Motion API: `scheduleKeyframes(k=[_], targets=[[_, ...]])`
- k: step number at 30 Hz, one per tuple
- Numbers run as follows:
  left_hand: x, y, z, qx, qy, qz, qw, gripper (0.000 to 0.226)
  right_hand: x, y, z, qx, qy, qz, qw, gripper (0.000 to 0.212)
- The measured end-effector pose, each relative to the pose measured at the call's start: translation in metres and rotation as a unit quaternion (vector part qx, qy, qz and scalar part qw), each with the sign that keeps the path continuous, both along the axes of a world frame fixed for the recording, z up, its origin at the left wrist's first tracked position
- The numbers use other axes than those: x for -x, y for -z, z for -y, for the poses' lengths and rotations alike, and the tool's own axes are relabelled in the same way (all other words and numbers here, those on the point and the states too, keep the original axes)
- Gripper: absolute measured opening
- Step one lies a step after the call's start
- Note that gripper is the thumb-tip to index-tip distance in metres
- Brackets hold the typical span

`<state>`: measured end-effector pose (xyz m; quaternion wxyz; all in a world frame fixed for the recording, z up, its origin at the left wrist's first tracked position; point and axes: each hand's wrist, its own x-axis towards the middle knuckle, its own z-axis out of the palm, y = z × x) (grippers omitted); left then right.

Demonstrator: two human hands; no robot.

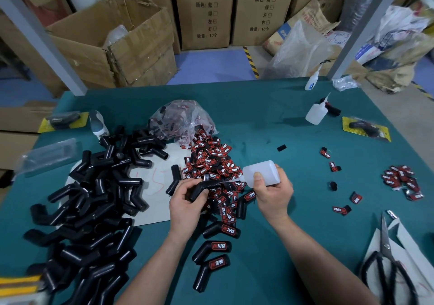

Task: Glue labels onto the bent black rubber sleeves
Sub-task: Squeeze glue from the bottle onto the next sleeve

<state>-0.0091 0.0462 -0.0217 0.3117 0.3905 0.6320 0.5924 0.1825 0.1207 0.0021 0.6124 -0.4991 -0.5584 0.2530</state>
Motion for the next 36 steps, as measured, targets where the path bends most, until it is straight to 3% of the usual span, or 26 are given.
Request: scheduleKeyframes(k=[6,13,36], targets=[[0.0003,0.0015,-0.0004,0.015,-0.001,0.002,1.0,0.035,-0.0018,0.0008,-0.0012,-0.004,0.008,0.014,1.0,0.03],[0.0002,0.0021,-0.0009,0.015,0.006,0.002,1.0,0.051,0.0025,-0.0011,0.0033,-0.001,0.005,0.018,1.0,0.026],[-0.0012,-0.0022,-0.0001,0.013,-0.004,0.011,1.0,0.054,-0.0021,-0.0019,-0.0005,0.0,0.001,0.017,1.0,0.026]])
